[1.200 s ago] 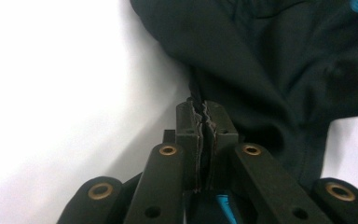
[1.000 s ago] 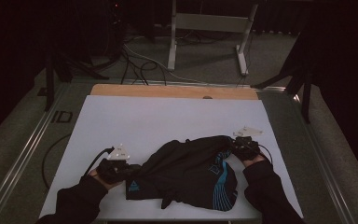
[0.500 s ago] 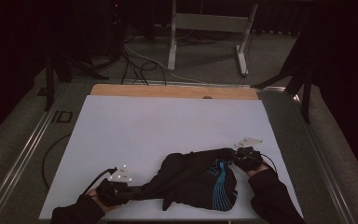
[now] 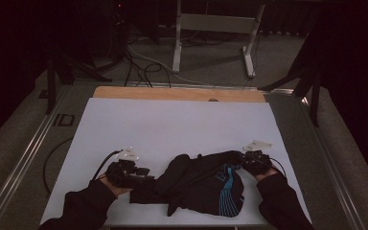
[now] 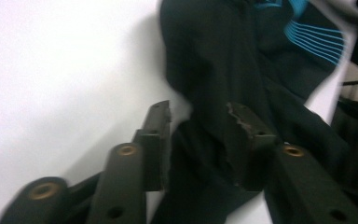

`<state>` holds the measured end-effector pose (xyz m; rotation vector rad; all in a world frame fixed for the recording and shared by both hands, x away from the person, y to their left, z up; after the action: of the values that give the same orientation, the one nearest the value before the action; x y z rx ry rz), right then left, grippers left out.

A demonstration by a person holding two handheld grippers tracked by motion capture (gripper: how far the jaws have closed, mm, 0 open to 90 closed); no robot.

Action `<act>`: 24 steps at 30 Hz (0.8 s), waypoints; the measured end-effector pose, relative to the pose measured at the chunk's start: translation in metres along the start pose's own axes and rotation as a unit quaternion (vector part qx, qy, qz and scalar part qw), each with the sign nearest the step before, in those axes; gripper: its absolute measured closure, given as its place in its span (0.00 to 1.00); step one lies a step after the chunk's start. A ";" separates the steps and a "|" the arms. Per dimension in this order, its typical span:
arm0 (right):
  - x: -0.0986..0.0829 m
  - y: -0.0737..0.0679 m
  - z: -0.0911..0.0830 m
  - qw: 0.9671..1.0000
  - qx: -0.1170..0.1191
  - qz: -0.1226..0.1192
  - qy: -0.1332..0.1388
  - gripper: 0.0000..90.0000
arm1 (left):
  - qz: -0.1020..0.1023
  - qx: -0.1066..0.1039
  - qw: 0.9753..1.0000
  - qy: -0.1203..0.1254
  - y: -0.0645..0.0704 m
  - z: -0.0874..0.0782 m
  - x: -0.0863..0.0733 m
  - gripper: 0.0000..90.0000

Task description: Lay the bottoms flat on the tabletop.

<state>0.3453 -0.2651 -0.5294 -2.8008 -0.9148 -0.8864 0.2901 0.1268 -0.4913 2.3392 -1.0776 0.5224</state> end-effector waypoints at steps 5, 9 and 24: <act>0.002 0.000 0.001 1.000 0.001 0.002 0.001 0.91 | -0.004 -0.024 1.000 -0.011 0.002 0.018 0.012 0.59; 0.003 0.000 0.002 1.000 0.002 0.000 0.000 0.91 | 0.007 -0.026 0.999 -0.027 0.002 0.038 0.014 0.92; 0.037 -0.013 -0.002 0.999 0.002 -0.019 0.048 0.91 | 0.002 0.099 0.995 -0.023 -0.015 -0.005 0.028 0.69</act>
<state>0.3614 -0.2354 -0.5091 -2.7182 -0.9584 -1.0139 0.3182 0.1216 -0.4770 2.5313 -1.0970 0.6033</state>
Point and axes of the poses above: each handheld gripper's, and its own axes: z roughly forward along the jaws, x roughly out of its top, y roughly to its right, the point moved 4 cm from there along z, roughly forward along the jaws, and after that the axes turned 9 degrees about -y, right-handed, at the moved point
